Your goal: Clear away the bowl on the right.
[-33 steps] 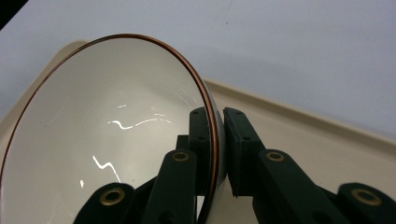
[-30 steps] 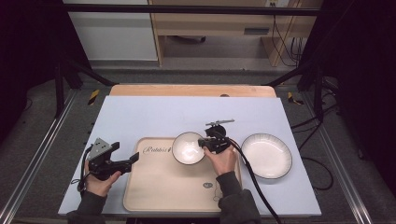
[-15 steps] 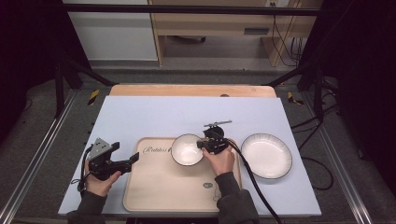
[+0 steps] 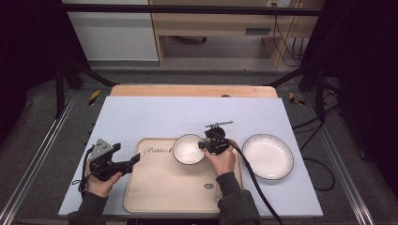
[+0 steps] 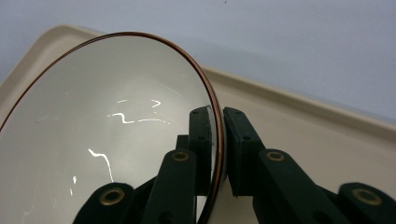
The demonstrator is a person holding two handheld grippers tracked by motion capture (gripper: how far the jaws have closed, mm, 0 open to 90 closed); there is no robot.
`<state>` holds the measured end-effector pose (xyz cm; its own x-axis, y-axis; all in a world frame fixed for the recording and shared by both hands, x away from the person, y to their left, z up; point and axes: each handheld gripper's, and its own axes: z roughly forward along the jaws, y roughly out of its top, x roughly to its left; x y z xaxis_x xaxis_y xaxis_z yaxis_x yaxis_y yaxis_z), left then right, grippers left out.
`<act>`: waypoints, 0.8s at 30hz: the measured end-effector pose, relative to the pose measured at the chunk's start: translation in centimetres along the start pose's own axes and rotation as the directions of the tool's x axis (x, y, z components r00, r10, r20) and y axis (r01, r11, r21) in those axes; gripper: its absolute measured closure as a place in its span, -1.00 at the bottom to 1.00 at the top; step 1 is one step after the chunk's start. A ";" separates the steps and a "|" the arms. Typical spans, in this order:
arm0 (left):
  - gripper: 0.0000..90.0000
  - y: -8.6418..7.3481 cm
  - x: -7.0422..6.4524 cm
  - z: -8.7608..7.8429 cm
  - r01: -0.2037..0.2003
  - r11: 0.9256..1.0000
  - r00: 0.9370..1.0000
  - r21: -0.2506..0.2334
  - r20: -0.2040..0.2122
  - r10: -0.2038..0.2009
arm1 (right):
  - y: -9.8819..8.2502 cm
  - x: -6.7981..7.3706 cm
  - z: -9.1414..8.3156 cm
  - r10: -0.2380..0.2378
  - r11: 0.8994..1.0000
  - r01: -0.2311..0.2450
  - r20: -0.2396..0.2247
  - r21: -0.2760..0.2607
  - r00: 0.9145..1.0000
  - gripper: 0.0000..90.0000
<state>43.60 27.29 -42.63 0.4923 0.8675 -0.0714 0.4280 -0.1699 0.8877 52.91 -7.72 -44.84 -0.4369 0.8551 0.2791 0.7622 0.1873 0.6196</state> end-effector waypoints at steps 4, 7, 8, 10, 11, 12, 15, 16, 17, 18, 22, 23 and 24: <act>-0.75 0.0 0.0 0.0 -0.001 1.000 1.000 0.002 0.000 0.001 | -0.1 -0.2 0.1 0.005 1.000 -0.005 -0.012 -0.011 1.000 0.81; -0.75 0.0 -0.1 0.0 -0.003 1.000 1.000 0.003 0.001 0.003 | -0.2 -0.3 0.1 -0.003 1.000 0.003 -0.016 -0.018 1.000 0.80; -0.75 0.0 -0.1 0.0 -0.003 1.000 1.000 0.003 0.001 0.003 | -0.2 -0.2 0.0 0.000 1.000 0.000 -0.015 -0.015 1.000 0.78; -0.75 0.0 -0.1 0.0 -0.003 1.000 1.000 0.003 0.001 0.003 | -0.2 -0.2 0.0 -0.017 1.000 0.017 -0.017 -0.025 1.000 0.69; -0.75 0.0 -0.1 0.0 -0.002 1.000 1.000 0.002 0.001 0.002 | -0.2 -0.2 -0.2 -0.026 0.999 0.025 -0.015 -0.030 1.000 0.65; -0.75 0.0 -0.1 0.0 -0.001 1.000 1.000 0.001 0.001 0.001 | -0.2 -0.2 -0.3 -0.038 0.999 0.038 -0.012 -0.039 0.999 0.60; -0.75 0.0 0.0 0.0 0.000 1.000 1.000 -0.001 0.000 0.000 | -0.2 -0.3 -0.8 -0.060 0.996 0.060 -0.001 -0.063 0.998 0.40; -0.75 0.0 0.0 0.0 0.000 1.000 1.000 -0.001 0.000 0.000 | -0.2 -0.3 -1.0 -0.073 0.995 0.074 0.014 -0.070 0.997 0.34; -0.75 0.0 0.0 0.0 0.000 1.000 1.000 -0.001 0.000 0.000 | -0.2 -0.2 -1.2 -0.085 0.993 0.086 0.025 -0.078 0.996 0.25; -0.75 0.0 -0.1 0.0 0.000 1.000 1.000 -0.001 0.000 0.000 | -0.2 -0.2 -1.4 -0.098 0.991 0.100 0.027 -0.090 0.995 0.15; -0.75 0.0 -0.1 0.0 0.000 1.000 1.000 -0.001 -0.002 0.000 | -0.2 0.1 -2.3 -0.134 0.982 0.134 0.011 -0.130 0.991 -0.19; -0.75 0.1 -0.1 -0.1 -0.001 1.000 1.000 -0.002 -0.002 0.001 | -0.1 0.1 -2.6 -0.135 0.981 0.135 0.008 -0.136 0.991 -0.25; -0.75 0.1 -0.1 -0.1 -0.001 1.000 1.000 -0.002 -0.001 0.001 | -0.1 0.2 -3.0 -0.139 0.980 0.138 0.003 -0.145 0.990 -0.30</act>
<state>43.54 27.25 -42.55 0.4914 0.8681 -0.0703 0.4263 -0.1694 0.8886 51.28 -8.97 -42.67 -0.5374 0.8221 0.1881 0.6171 0.2312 0.7521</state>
